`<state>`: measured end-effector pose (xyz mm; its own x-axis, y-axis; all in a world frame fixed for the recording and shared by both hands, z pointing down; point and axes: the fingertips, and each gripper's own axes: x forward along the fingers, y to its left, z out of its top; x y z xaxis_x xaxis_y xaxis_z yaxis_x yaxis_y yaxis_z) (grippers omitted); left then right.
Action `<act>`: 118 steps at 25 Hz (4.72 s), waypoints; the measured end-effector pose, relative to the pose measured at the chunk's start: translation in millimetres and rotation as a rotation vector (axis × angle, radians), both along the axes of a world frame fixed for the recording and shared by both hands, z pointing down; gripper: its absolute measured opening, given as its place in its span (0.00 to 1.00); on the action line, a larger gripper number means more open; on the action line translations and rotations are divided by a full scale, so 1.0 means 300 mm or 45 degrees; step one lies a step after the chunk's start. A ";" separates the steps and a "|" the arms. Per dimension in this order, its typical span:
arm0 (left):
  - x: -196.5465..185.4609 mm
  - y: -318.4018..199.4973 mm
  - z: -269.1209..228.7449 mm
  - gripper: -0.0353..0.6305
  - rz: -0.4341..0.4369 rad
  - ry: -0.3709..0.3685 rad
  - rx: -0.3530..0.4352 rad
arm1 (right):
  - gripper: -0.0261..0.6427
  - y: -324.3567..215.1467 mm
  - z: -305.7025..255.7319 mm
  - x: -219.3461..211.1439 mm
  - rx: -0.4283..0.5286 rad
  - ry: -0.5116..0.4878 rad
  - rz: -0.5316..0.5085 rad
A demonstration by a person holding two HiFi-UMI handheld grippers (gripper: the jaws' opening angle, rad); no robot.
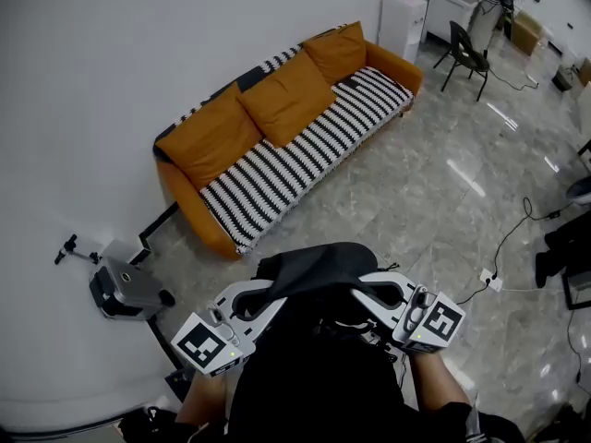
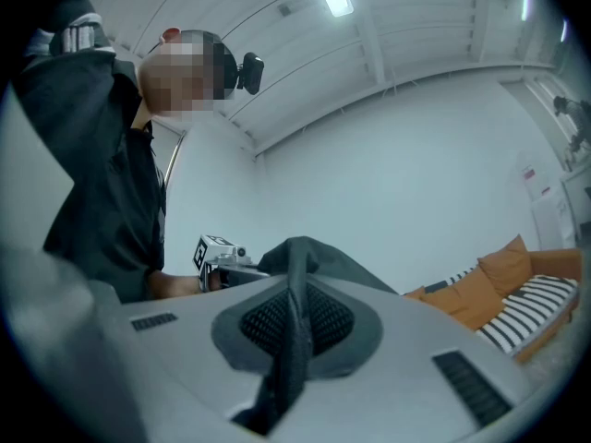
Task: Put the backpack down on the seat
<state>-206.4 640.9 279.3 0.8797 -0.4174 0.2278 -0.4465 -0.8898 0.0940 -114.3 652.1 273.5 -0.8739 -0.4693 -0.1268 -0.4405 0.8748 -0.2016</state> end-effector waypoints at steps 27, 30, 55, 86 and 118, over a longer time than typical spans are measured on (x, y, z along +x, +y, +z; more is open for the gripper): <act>0.144 -0.668 0.041 0.10 0.156 0.090 -0.036 | 0.08 -0.641 0.021 0.133 -0.086 0.071 0.095; 0.164 -0.760 0.029 0.10 0.180 0.099 -0.031 | 0.08 -0.734 0.011 0.150 -0.077 0.078 0.124; 0.473 -1.305 0.041 0.10 0.079 0.032 -0.021 | 0.08 -1.335 0.049 0.473 -0.044 0.034 0.019; 0.939 -1.767 0.080 0.10 -0.080 0.013 -0.076 | 0.08 -1.809 0.081 0.945 -0.061 -0.016 -0.135; 0.836 -2.603 0.124 0.10 -0.088 0.115 -0.105 | 0.08 -2.665 0.099 0.830 -0.076 0.123 -0.142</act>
<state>44.2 -139.9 316.5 0.8681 -0.4607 0.1846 -0.4927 -0.8450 0.2080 134.7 -147.5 303.2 -0.9279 -0.3726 -0.0147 -0.3609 0.9072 -0.2162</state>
